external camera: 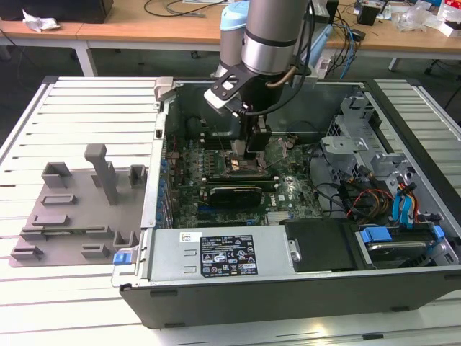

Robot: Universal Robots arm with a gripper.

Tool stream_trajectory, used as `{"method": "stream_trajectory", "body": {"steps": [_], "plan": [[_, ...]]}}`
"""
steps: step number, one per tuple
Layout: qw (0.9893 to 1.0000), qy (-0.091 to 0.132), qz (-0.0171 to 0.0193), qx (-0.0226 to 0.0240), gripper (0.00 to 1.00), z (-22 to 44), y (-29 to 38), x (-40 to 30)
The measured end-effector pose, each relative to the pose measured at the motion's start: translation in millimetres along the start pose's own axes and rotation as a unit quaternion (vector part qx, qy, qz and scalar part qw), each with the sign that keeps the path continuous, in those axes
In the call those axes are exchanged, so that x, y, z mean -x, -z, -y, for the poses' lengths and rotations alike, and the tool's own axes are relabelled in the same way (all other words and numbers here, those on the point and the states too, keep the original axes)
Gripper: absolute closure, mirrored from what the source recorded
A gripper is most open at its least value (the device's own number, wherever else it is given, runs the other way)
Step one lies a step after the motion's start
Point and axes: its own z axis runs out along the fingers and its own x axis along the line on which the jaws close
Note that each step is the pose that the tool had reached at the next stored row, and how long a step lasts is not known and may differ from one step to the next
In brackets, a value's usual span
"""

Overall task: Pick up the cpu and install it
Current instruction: 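Place the cpu into insertion slot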

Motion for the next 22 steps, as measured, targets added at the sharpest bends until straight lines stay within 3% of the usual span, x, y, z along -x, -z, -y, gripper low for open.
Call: {"method": "stream_trajectory", "body": {"steps": [15, 22], "plan": [[1.0000, 0.000, 0.0000, 0.0000, 0.45, -1.6, -22.3, -0.6], [1.0000, 0.000, -0.0001, 0.0000, 0.45, -2.1, -29.1, -0.9]]}}
